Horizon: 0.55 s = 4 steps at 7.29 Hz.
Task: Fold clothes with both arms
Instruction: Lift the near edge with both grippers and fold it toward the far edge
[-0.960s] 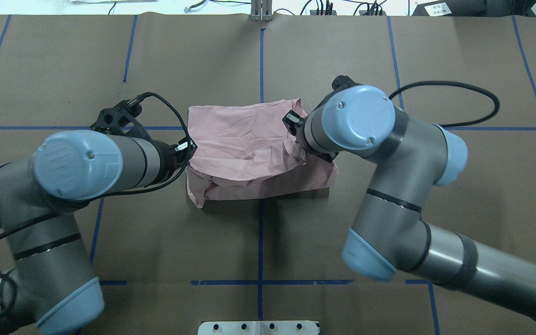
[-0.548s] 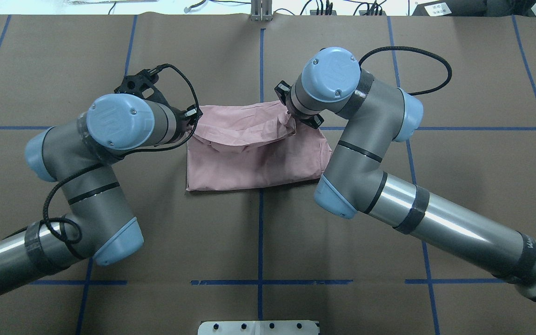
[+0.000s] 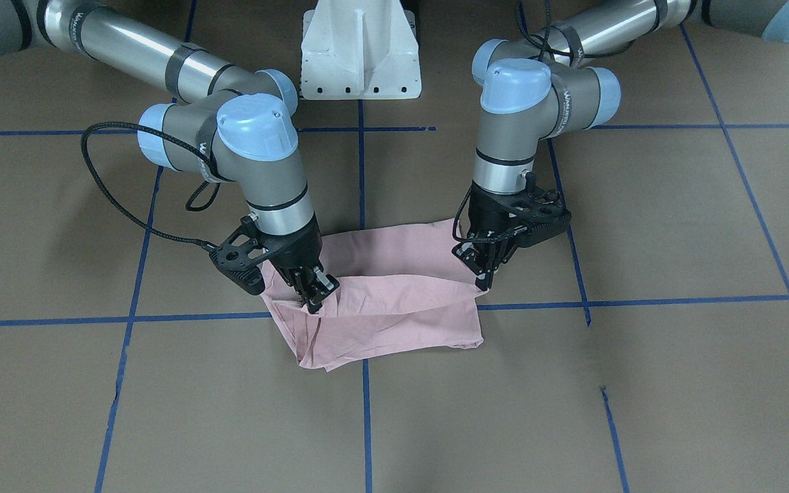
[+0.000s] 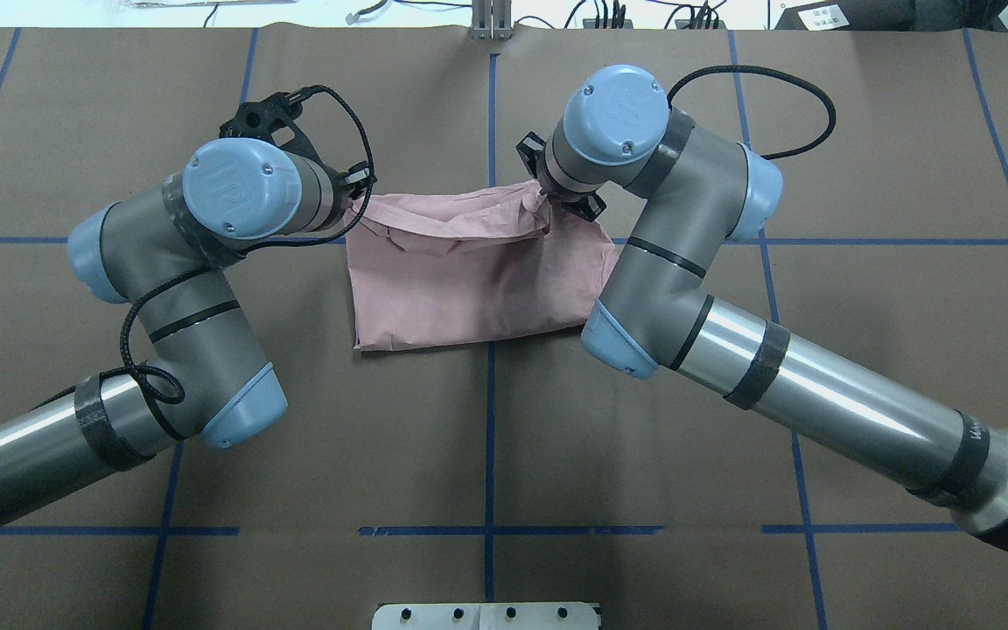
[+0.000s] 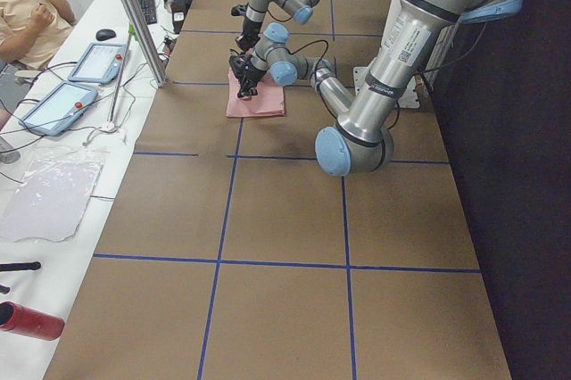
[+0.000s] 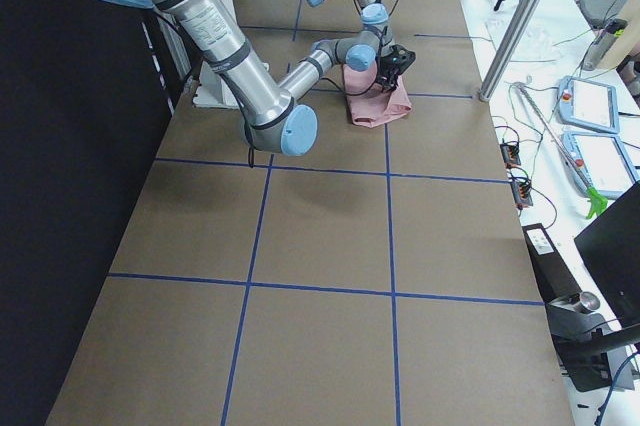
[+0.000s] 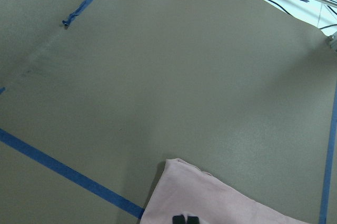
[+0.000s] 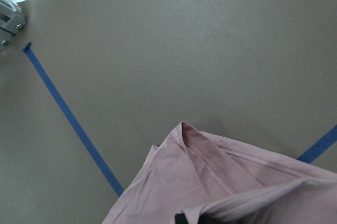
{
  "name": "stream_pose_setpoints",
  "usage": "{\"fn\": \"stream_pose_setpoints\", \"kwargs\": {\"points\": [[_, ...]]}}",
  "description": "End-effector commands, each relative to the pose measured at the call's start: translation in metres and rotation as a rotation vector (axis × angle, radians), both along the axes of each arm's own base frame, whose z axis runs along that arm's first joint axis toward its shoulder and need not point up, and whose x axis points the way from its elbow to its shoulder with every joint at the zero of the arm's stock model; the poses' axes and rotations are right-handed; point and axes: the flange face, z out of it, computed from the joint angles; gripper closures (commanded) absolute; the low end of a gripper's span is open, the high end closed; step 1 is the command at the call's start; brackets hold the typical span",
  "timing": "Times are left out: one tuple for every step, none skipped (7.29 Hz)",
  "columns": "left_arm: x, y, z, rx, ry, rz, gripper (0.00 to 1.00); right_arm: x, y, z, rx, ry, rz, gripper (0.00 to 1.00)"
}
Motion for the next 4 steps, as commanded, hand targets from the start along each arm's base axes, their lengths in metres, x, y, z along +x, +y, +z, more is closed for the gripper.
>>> {"fn": "stream_pose_setpoints", "kwargs": {"points": [[0.018,-0.019,0.021,0.019,0.018,-0.004,1.0,-0.003,-0.013,0.014,0.002,0.04,-0.016,1.0],[0.031,-0.039,0.04,0.053,-0.012,0.01,0.91,-0.015,-0.028,0.026,0.03,0.059,-0.041,1.0],[0.04,-0.082,0.088,0.135,-0.077,0.003,0.56,-0.029,-0.071,0.065,0.074,0.078,-0.047,0.01],[0.023,-0.1,0.1,0.222,-0.087,0.01,0.01,0.001,-0.101,0.071,0.143,0.09,-0.085,0.0]]}}
